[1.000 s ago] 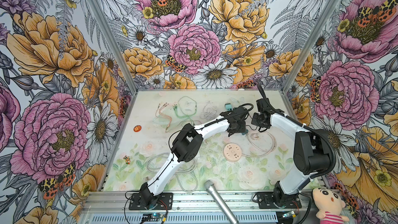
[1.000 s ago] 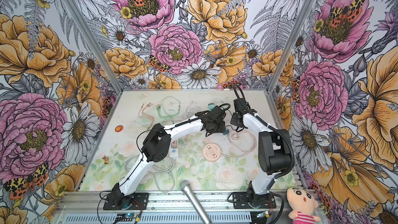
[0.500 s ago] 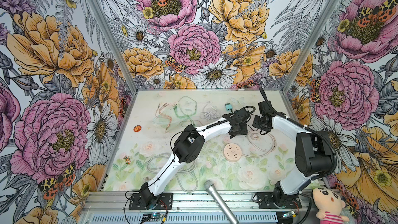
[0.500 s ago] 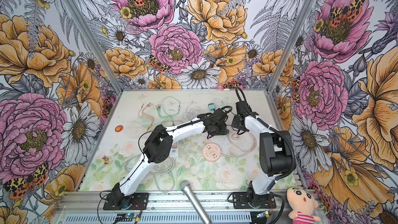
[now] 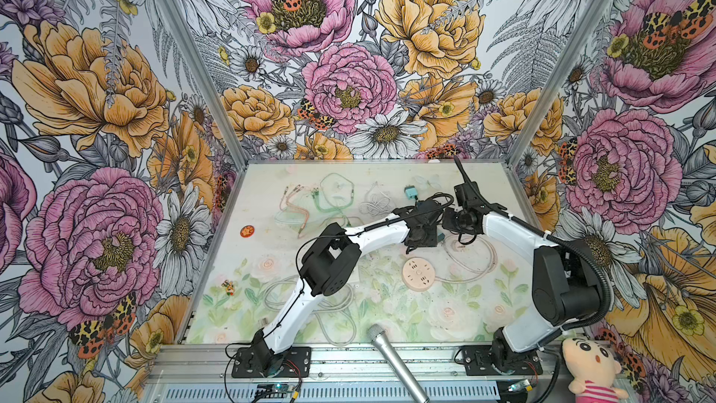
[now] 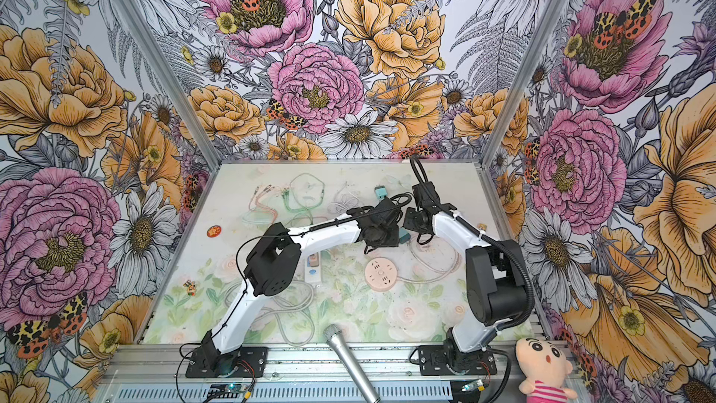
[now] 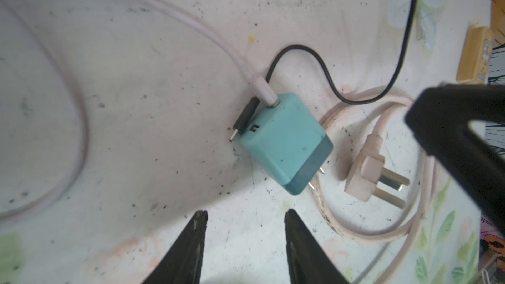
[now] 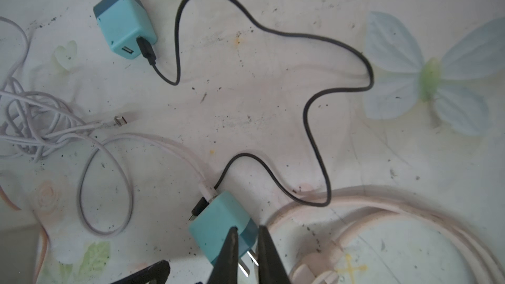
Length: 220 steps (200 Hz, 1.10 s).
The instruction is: Insert the plug
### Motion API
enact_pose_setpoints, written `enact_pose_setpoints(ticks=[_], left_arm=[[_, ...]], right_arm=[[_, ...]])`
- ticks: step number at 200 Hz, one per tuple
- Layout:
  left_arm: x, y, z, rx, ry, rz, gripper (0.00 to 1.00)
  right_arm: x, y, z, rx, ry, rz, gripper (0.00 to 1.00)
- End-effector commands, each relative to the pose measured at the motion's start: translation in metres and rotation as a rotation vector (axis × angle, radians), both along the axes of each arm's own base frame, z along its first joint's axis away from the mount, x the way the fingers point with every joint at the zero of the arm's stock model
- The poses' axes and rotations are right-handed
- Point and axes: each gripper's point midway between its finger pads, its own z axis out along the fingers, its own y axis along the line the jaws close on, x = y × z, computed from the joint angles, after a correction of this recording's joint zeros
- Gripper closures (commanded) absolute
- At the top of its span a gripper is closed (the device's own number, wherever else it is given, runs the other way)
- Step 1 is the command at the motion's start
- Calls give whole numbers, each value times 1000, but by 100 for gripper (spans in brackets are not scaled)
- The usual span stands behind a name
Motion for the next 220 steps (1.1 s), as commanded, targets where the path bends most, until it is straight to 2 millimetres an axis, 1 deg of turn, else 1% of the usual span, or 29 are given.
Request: enact_pose_setpoints(ticks=[1, 33, 46, 73, 94, 116, 136, 169, 202, 220], left_arm=[[9, -1, 29, -82, -50, -15, 53], [3, -3, 27, -110, -40, -32, 54], [2, -2, 26, -112, -39, -35, 54], [3, 0, 25, -119, -35, -32, 54], [3, 0, 22, -140, -21, -27, 55], [4, 2, 19, -194, 0, -8, 55], [8, 9, 16, -237, 7, 21, 55], [11, 21, 18, -234, -13, 34, 54], [8, 19, 20, -237, -22, -15, 53], [5, 18, 15, -231, -15, -22, 51]], right_arm=[[8, 3, -10, 2, 8, 8, 88], [14, 4, -24, -9, 33, 20, 93], [16, 8, -28, -4, 38, 38, 97], [16, 7, -35, -35, 43, 57, 98], [11, 11, -43, -21, 68, 63, 98], [4, 23, -48, 13, 84, 80, 99], [-1, 36, -52, 51, 93, 93, 99], [-6, 54, -53, 107, 98, 116, 99], [-11, 72, -52, 160, 109, 144, 100], [-14, 80, -52, 189, 112, 157, 100]])
